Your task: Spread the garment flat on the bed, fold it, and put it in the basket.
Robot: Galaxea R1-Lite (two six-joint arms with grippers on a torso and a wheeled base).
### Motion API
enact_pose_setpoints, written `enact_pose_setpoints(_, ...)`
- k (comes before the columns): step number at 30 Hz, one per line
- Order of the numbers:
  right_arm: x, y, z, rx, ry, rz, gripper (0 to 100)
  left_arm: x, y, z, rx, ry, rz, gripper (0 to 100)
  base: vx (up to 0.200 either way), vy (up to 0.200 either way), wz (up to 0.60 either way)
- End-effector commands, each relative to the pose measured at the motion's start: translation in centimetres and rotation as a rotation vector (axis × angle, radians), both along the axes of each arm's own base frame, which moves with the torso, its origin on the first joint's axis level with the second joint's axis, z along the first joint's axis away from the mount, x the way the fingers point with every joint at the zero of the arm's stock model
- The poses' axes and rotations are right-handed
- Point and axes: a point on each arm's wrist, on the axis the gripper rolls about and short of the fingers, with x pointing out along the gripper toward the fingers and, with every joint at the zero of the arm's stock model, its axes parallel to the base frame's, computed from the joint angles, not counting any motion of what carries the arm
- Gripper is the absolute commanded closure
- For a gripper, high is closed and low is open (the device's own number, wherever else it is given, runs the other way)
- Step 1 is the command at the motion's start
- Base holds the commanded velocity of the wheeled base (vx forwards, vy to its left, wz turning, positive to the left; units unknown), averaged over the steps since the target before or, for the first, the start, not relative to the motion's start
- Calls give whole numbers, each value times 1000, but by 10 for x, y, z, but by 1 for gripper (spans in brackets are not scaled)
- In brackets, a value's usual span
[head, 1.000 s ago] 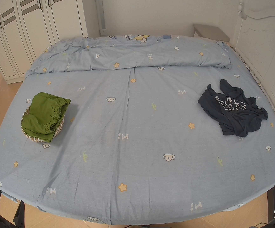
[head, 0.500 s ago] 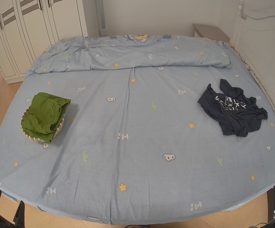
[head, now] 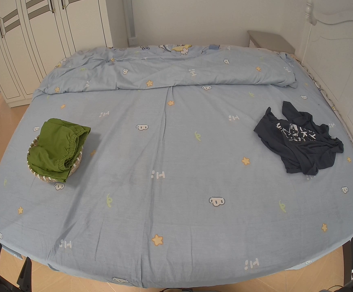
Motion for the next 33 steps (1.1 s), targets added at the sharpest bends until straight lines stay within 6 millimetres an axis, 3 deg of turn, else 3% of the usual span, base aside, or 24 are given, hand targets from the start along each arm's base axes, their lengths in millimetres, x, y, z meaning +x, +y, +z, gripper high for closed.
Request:
enact_pose_setpoints(1,1,0,-5,0,13,0,0,1,0,-5,0,12,1,0,0,0,0)
enact_pose_setpoints(33,1,0,-5,0,13,0,0,1,0,-5,0,12,1,0,0,0,0)
